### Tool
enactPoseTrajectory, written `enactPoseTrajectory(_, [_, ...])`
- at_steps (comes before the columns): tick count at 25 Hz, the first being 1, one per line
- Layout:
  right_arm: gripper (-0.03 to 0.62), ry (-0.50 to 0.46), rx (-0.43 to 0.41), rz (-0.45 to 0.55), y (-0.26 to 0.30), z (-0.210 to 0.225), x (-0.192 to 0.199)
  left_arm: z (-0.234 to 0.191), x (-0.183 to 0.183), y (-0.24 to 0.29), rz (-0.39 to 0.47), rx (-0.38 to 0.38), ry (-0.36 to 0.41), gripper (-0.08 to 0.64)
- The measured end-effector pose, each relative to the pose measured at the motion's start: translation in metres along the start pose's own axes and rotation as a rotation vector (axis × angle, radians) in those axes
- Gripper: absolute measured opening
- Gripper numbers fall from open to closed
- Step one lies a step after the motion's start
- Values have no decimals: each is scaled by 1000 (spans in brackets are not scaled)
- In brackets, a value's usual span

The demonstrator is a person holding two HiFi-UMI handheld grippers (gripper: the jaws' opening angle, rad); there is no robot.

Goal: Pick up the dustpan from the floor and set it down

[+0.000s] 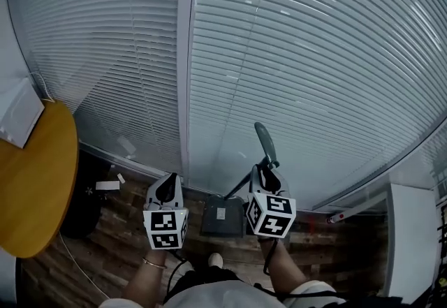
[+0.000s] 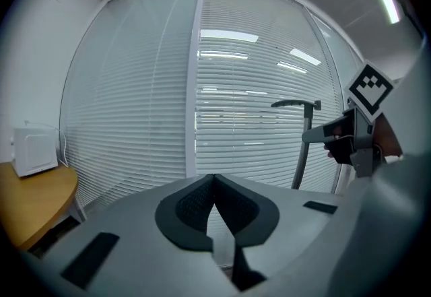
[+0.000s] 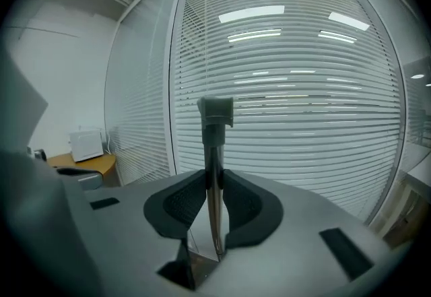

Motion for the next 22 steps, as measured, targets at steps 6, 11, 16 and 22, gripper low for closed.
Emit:
enactPoseTrajectory(6, [95, -2, -35, -27, 15, -15, 8, -10, 14, 0, -33, -10, -15, 17])
enactPoseTrajectory(11, [95, -1, -54, -68, 25, -20, 26, -18, 32, 0, -69, -25, -18, 17])
enactPoseTrajectory(16, [95, -2, -57, -119, 42, -25, 53, -31, 57, 2, -109, -44, -34, 17])
enactPoseTrajectory(22, [95, 0, -51, -170, 64, -39, 94, -49, 94, 4, -146, -78, -69, 17])
Point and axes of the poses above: the fingertips, and each gripper's own axes: y forward along the fingers, z to its right, x out of its underside, the point moved 5 cm from there along -y, backward along the fingers, and after that the axes turned 7 degrees about -x, right-handed, at the moved point
